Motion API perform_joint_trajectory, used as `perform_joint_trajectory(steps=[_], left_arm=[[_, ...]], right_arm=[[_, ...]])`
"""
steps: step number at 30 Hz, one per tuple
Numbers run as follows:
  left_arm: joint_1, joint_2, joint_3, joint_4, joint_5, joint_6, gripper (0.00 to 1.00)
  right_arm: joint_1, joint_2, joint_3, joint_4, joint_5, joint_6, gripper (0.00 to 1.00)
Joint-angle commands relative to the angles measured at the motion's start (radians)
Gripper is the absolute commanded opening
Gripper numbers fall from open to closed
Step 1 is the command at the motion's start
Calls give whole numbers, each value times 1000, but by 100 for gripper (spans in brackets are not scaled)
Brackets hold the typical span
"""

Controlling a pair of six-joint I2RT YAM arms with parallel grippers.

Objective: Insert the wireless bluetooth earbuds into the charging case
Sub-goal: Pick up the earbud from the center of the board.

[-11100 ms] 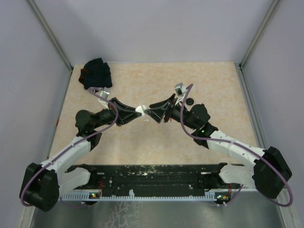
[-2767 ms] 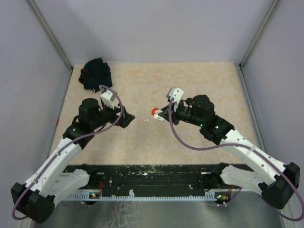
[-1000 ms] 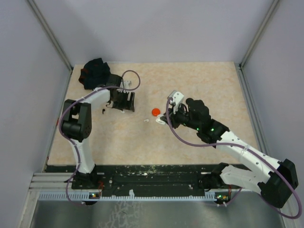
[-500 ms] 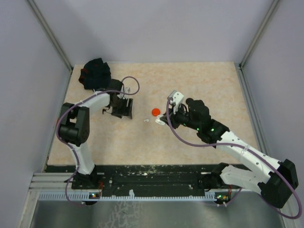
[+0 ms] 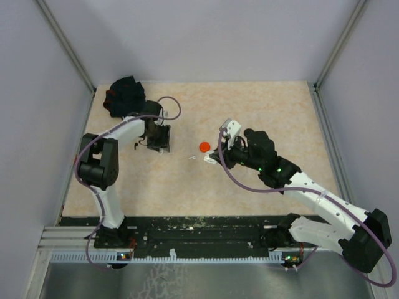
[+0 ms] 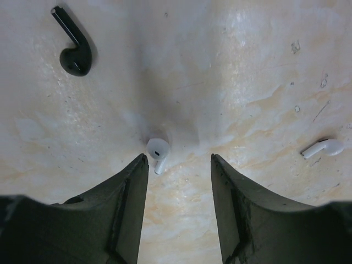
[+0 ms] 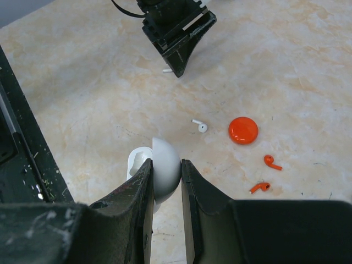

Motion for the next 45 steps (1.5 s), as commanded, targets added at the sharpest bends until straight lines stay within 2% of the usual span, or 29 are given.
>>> perform_joint_trajectory(steps=[1, 4, 12, 20, 22, 45], left_arm=[[-3, 36, 46, -30, -36, -24, 52], [-4, 47, 51, -38, -41, -24, 51], [-10, 70, 59, -40, -60, -25, 39], [-22, 100, 80, -69, -76, -33, 34], [-25, 106, 83, -76, -78, -39, 29], [-83, 165, 123, -178, -177, -80, 35]], right_arm=[[-3, -28, 23, 36, -8, 13, 3], [-3, -26, 21, 38, -10, 14, 3], [-2, -24, 20, 42, -16, 15, 3], [-2, -24, 20, 43, -20, 17, 3], [-2, -23, 20, 44, -21, 17, 3], [-2, -22, 21, 43, -30, 23, 3]])
